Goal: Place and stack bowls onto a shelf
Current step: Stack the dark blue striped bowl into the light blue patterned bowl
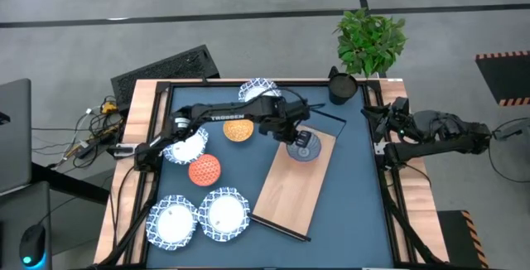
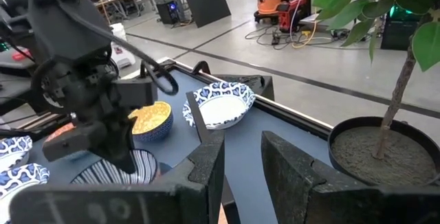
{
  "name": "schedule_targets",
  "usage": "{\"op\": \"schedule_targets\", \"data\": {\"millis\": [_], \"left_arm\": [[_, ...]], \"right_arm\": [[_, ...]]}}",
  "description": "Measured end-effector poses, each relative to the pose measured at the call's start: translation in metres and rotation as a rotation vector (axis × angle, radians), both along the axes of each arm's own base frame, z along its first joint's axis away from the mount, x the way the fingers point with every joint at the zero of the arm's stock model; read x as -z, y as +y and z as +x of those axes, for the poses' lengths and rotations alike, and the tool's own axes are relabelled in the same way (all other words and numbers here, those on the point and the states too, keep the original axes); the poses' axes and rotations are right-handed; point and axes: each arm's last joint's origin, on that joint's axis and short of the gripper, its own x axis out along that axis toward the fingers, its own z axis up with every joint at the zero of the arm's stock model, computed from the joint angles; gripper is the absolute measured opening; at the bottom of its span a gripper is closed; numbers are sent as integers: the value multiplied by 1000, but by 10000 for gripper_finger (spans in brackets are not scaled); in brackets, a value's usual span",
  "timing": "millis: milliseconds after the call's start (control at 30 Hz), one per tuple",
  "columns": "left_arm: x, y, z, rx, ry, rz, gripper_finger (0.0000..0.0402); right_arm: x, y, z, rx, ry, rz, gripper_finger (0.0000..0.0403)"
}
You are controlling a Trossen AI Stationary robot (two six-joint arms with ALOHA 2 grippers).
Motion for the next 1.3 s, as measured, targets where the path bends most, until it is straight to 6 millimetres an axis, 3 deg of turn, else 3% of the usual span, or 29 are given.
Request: {"op": "schedule_targets", "data": {"millis": [400, 700, 1300], "left_arm": [[-3, 6, 3, -16, -47, 22, 14], [21, 6, 11, -2, -9, -46, 14], [18, 11, 8, 17, 20, 34, 14]], "right_arm": [[0, 0, 0, -2, 1, 1, 123], [0, 0, 0, -5, 1, 2, 123], [0, 1, 0, -27, 4, 8, 123]]}}
